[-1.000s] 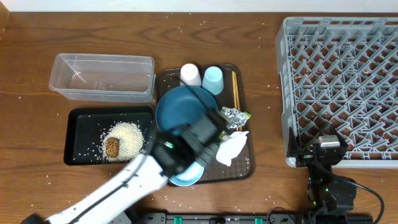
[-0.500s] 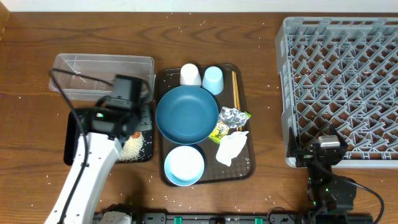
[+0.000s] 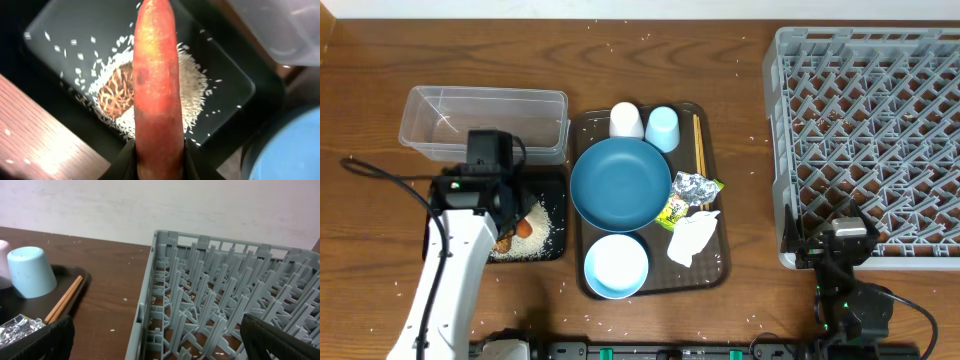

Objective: Sort waste into correct bins and load items into the dishwasher rack
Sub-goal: 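Lift the carrot and carry it over the black tray, then lower the carrot onto the rice and open the left gripper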

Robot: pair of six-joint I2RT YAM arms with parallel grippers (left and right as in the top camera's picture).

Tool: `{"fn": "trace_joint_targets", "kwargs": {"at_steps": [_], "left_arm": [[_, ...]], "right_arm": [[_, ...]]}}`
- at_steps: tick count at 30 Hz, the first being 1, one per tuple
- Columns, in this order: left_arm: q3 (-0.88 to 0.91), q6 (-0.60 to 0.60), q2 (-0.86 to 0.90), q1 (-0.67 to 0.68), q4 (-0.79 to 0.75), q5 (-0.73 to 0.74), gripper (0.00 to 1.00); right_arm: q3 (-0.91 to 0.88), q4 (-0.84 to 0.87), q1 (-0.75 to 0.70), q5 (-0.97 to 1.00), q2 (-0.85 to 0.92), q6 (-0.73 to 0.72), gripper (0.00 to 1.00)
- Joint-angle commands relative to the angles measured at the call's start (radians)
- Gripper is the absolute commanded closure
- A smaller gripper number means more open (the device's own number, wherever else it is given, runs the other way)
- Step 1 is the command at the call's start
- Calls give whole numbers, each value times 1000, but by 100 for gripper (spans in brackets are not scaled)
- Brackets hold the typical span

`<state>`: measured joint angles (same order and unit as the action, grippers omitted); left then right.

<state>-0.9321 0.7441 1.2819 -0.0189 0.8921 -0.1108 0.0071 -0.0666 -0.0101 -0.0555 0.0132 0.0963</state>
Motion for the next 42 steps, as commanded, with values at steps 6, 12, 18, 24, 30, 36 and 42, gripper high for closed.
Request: {"fn": "trace_joint_targets", "kwargs": {"at_steps": [6,12,18,24,30,36,42], "left_arm": [[125,317,5,-4,-85,-6,81],[150,320,5,-4,-143,-6,80],[150,320,5,-4,-154,-6,65],[150,320,5,-4,-163,-6,60],[150,315,5,-4,-151,-5,60],[148,224,-17,-4,-131,82,60],[148,210,-135,-4,-66,232,61]], "right_arm": [[-2,-4,-9,-1,0,6,1],[-2,-4,-9,-1,0,6,1],[-2,-4,-9,-1,0,6,1],[-2,-4,-9,-1,0,6,1],[-2,-4,-9,-1,0,6,1],[-2,-4,-9,-1,0,6,1],[-2,-4,-9,-1,0,6,1]]}}
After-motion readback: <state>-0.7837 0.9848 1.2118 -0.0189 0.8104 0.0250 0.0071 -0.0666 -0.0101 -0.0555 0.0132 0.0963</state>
